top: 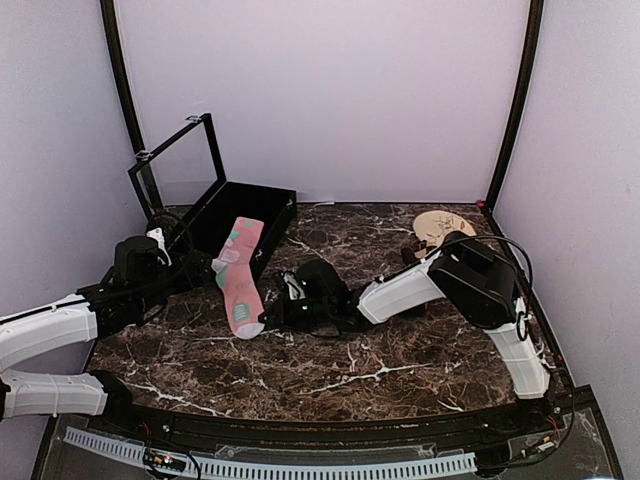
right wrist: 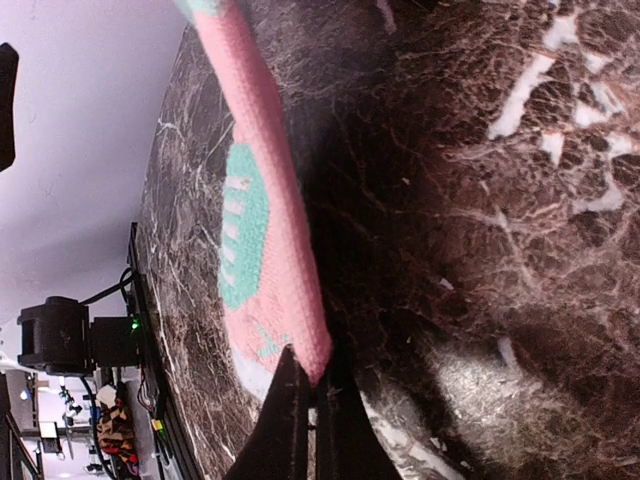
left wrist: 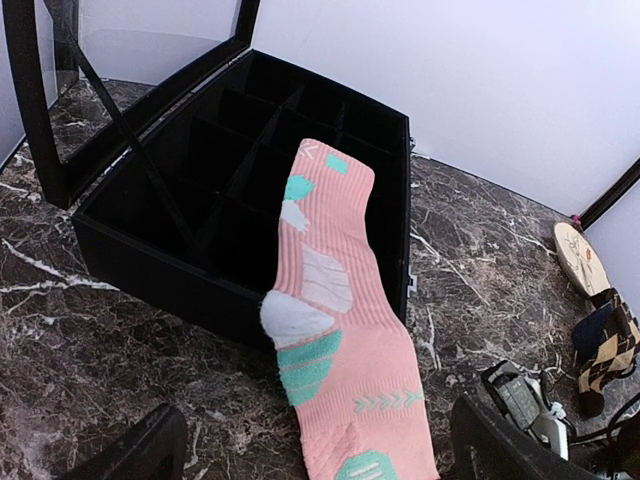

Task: Roll the socks
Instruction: Move the sock to the storage box.

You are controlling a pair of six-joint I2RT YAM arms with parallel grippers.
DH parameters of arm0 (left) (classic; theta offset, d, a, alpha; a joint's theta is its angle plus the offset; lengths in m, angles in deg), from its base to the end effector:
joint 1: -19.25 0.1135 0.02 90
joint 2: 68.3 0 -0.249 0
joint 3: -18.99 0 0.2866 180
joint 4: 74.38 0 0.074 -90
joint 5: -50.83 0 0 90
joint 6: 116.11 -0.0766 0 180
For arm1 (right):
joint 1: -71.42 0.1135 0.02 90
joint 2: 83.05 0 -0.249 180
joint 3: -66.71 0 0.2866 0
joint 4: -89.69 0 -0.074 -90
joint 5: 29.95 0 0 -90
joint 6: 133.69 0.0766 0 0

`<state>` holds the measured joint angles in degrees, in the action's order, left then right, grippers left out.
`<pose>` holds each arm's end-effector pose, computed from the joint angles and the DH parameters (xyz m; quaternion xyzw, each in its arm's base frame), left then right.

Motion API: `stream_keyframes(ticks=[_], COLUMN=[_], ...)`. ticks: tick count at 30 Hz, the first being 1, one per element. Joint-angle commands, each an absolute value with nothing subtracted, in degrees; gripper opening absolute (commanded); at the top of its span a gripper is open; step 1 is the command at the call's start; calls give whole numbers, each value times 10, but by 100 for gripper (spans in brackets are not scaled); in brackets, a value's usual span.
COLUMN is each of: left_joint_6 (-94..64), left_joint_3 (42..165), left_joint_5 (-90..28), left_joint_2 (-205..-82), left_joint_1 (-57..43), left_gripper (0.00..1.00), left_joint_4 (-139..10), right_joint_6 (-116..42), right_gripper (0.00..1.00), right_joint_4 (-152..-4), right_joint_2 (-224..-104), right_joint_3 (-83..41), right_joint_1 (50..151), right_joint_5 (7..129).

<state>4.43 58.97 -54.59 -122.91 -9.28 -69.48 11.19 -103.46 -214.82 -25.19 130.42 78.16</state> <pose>0.2667 -0.1218 0.1947 -0.0916 0.8079 -0.1865 0.5514 0.2561 0.4725 0.0495 -0.1127 0.8372 0.5073 0.1703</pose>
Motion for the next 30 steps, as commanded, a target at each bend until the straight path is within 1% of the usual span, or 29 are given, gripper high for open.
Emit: stream_keyframes(ticks=[1, 9, 19, 25, 30], left_joint_6=[46, 39, 22, 6, -4], left_joint_3=[583, 596, 630, 656, 667], left_joint_5=[-546, -543, -505, -494, -496], left_joint_2=[-1219, -1216, -1255, -1298, -1344], left_joint_1=[-95, -95, -96, -122, -155], left_gripper=[94, 94, 94, 92, 92], left_joint_4=[-700, -685, -684, -693, -707], right_joint_6=[95, 84, 71, 79, 116], right_gripper=[0, 0, 0, 0, 0], right_joint_4=[-1060, -1035, -1006, -1001, -1027], right_joint_2=[-2100, -2057, -1969, -1895, -1832], right_joint_3=[-244, -223, -119, -8, 95], right_joint_1=[1308, 1313, 1325, 1331, 1336], right_joint_5=[779, 787, 825, 841, 847])
